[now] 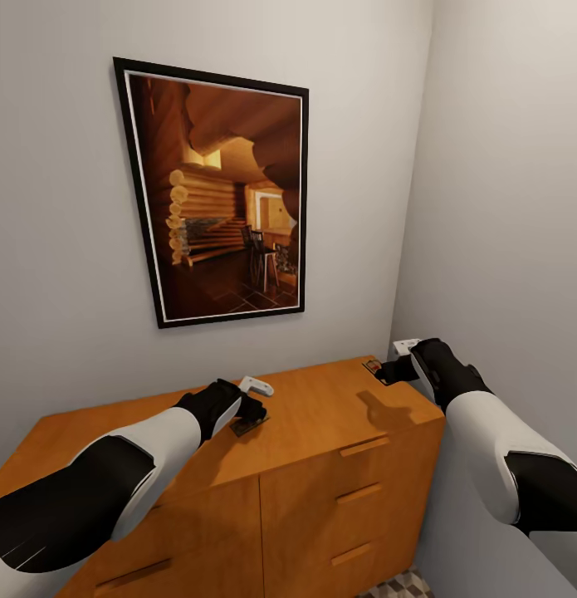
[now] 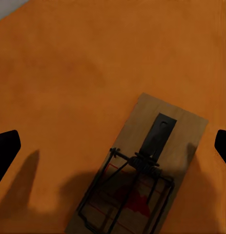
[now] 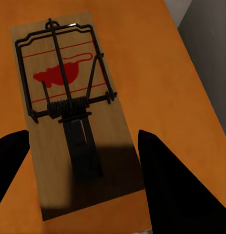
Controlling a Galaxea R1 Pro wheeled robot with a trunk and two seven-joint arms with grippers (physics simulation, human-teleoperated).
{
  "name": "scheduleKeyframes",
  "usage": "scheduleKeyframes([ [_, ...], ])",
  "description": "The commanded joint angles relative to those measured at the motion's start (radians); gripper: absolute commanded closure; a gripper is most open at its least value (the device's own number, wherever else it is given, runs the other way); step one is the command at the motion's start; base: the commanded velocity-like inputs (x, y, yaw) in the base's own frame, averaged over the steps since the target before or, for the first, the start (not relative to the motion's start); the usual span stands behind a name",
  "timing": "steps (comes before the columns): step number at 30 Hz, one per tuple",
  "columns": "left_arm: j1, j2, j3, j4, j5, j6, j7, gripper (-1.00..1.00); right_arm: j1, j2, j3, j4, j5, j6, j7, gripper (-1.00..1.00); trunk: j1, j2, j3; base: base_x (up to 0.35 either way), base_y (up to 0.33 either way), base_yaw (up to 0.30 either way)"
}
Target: Take the four mousetraps from the cabinet in the bathroom and place them on the bathroom floor. Make sure all four end up on the same floor surface, and ensure that at least two of them are either under or directly next to the same bathroom sink.
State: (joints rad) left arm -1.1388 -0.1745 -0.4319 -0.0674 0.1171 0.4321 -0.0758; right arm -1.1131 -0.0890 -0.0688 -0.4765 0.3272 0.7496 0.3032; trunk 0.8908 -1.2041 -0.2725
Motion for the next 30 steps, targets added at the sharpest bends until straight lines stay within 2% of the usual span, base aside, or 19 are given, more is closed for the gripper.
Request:
scheduleKeyframes([
  [1, -0.001, 0.0, -0.009, -0.002, 0.01, 0.005, -0.003, -1.0, -0.001, 0.0, -0.006, -0.002, 0.01, 0.004, 0.008, 1.0, 0.0, -0.001, -0.001, 0.0, 0.0, 0.0],
  [30, -0.001, 0.0, -0.008, -0.005, 0.01, 0.007, -0.007, -1.0, -0.001, 0.0, -0.006, -0.001, 0.009, 0.002, 0.01, 1.0, 0.0, -0.001, -0.001, 0.0, 0.0, 0.0],
])
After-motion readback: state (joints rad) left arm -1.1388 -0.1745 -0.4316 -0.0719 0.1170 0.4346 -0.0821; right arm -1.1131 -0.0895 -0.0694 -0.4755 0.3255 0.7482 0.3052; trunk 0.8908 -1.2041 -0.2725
